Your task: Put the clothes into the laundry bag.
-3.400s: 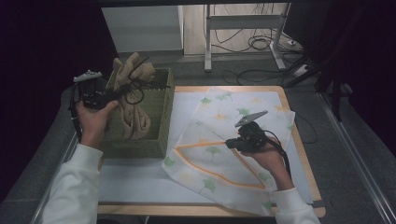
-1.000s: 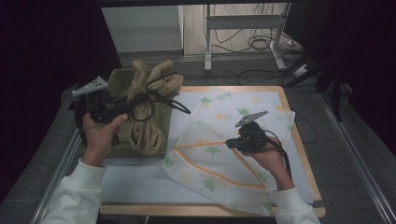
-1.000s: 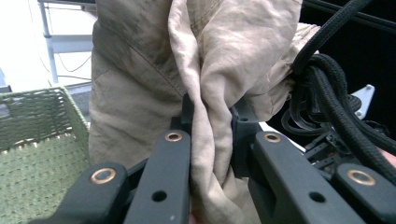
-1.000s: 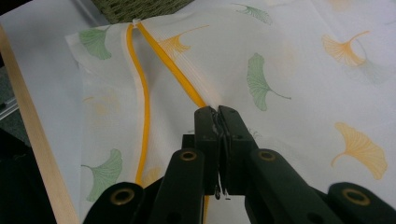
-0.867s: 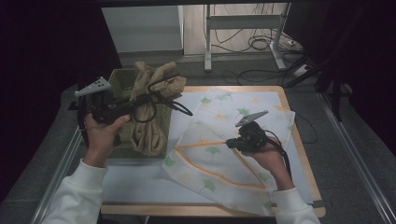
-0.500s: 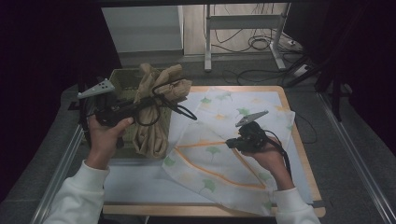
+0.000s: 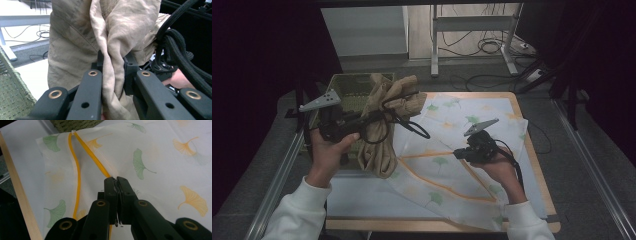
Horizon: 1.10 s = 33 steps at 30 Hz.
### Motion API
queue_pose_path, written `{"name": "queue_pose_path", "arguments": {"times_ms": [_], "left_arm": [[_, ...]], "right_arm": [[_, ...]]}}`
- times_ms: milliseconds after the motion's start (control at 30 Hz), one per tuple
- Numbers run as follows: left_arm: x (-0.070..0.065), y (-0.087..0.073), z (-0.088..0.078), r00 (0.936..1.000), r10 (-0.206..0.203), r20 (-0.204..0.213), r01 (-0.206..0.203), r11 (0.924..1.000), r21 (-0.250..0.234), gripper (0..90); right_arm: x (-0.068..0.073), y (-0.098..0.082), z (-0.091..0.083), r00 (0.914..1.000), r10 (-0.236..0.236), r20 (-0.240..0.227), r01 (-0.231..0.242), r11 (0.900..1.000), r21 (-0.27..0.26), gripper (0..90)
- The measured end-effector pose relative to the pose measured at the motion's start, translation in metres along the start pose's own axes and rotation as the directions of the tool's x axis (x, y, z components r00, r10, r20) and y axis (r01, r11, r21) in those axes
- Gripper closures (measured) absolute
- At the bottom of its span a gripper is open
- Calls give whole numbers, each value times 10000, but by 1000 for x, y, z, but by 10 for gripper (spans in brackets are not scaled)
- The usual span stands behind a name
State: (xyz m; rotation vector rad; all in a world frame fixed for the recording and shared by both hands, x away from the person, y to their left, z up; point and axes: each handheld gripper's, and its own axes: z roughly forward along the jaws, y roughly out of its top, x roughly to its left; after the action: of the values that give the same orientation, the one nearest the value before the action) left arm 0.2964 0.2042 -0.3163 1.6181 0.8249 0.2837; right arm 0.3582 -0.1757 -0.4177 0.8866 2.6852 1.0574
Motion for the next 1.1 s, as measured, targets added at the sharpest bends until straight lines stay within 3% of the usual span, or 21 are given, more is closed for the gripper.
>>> {"name": "queue_pose_path", "arguments": {"times_ms": [200,567,1100], "left_arm": [[-4,-2,1,9998,7,186,-8,10000,68,806],[-5,-8,-1,9999,-1,169,-2,9998,197,806],[-12,-16,6,9982,51,593,-78,9989,457,806]], "right_arm": [[-2,-1,-1,10000,32,15,-32,10000,-12,856],[-1,0,2,10000,21,0,-21,10000,29,856],[-1,0,0,10000,1,32,-1,10000,-32,856]]}}
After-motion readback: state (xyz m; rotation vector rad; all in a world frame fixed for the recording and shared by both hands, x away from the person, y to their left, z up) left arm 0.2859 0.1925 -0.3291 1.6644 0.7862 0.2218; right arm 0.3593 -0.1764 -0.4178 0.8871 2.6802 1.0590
